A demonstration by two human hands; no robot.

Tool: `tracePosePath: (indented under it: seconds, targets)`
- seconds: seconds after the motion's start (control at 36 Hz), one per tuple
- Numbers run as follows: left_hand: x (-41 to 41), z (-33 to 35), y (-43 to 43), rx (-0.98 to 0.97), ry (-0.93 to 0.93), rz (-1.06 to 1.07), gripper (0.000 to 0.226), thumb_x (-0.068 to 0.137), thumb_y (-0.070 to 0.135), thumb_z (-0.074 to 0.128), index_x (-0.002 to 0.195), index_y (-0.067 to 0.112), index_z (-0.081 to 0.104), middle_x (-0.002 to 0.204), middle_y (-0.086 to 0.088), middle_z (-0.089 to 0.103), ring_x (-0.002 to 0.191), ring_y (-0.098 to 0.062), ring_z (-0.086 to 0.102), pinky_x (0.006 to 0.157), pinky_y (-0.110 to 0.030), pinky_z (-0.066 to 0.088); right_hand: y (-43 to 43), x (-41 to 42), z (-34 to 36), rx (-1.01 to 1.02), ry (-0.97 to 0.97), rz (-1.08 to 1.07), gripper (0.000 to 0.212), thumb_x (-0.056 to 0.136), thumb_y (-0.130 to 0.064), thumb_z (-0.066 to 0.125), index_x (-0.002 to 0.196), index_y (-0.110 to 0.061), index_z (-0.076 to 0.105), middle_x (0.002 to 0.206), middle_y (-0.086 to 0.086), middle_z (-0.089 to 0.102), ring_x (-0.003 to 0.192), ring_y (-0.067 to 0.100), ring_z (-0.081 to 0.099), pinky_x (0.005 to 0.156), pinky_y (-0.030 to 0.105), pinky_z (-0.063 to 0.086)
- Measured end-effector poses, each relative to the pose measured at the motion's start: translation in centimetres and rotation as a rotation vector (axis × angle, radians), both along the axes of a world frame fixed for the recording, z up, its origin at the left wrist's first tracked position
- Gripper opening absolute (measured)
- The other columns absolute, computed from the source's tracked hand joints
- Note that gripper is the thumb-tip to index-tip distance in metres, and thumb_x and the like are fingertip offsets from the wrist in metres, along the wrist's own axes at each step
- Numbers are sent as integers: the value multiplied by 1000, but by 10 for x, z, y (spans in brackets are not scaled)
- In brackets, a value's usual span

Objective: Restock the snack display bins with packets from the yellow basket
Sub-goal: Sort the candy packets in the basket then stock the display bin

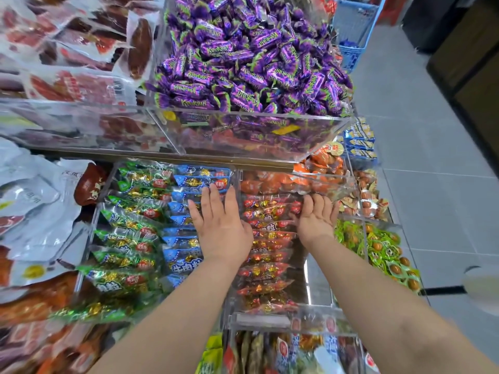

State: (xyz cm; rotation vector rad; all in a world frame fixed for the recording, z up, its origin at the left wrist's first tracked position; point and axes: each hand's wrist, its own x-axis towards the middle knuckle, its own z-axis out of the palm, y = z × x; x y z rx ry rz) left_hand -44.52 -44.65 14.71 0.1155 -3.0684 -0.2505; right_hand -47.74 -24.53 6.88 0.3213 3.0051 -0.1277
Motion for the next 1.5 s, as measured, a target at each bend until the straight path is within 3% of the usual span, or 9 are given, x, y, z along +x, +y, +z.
tracePosePath:
  seconds: [0.14, 0.22, 0.44, 0.61, 0.86, 1.0, 1.19, 1.36, 1.5]
  targets:
    - [0, 0, 0, 13, 2, -1, 72, 88, 39, 48, 151, 19, 20, 161, -14, 8, 149, -28, -2, 104, -44, -33, 7, 25, 16, -210, 257, -59, 57, 88, -36, 61, 134, -11, 37, 142, 19, 23, 136, 33, 12, 113, 46, 19]
    - [0, 1, 0, 33, 6, -1, 72, 87, 37, 50, 151, 19, 23, 161, -14, 10, 149, -29, 0, 104, -43, -33, 6, 34, 22, -253, 386, 15, 30, 84, -23, 69, 106, -7, 59, 113, 15, 49, 107, 32, 47, 86, 38, 44]
    - [0, 1, 0, 43, 6, 4, 72, 85, 36, 53, 150, 18, 26, 160, -15, 14, 149, -29, 2, 104, -42, -34, 4, 9, 23, -457, 201, 25, 11, 90, -11, 60, 99, -10, 66, 95, 0, 49, 86, 21, 53, 78, 25, 39]
    - [-1, -3, 0, 31, 0, 6, 72, 87, 38, 50, 151, 20, 22, 161, -13, 10, 149, -28, 0, 103, -43, -35, 6, -16, 19, -528, 175, -298, 5, 89, -8, 59, 90, -10, 64, 111, 9, 51, 92, 22, 50, 85, 31, 41]
    - [-1, -7, 0, 35, -4, 2, 73, 86, 38, 51, 150, 19, 23, 161, -14, 11, 149, -29, 0, 103, -43, -34, 5, 25, 17, -574, 129, -54, 27, 92, -23, 59, 117, -16, 61, 121, 4, 53, 116, 19, 45, 103, 30, 31]
    - [-1, -6, -1, 31, -8, -14, 73, 85, 37, 52, 150, 18, 24, 160, -15, 12, 149, -30, 1, 104, -44, -32, -9, 55, 25, -688, 208, -219, 21, 93, -17, 54, 112, -17, 62, 114, 2, 50, 119, 20, 43, 102, 24, 28]
    - [0, -5, -2, -7, -1, -49, 75, 85, 43, 53, 149, 16, 24, 159, -19, 16, 148, -34, 8, 115, -55, -10, -9, 121, 61, -984, 180, -298, 17, 91, -12, 58, 88, -28, 62, 88, -16, 61, 79, -2, 55, 67, 7, 42]
    - [11, 12, -4, -21, -49, -154, 68, 86, 38, 58, 142, 9, 33, 155, -24, 21, 146, -39, 11, 115, -58, -2, 15, 198, 88, -1027, 198, -429, 10, 90, -12, 59, 94, -19, 66, 88, -5, 67, 78, 11, 60, 75, 24, 48]
    - [71, 21, 33, 35, 37, -556, 26, 80, 19, 59, 100, 4, 64, 100, -20, 63, 100, -39, 55, 84, -46, 45, 33, 268, 69, -1080, 287, -663, 9, 89, -10, 60, 95, -13, 66, 86, -2, 65, 75, 9, 56, 68, 15, 45]
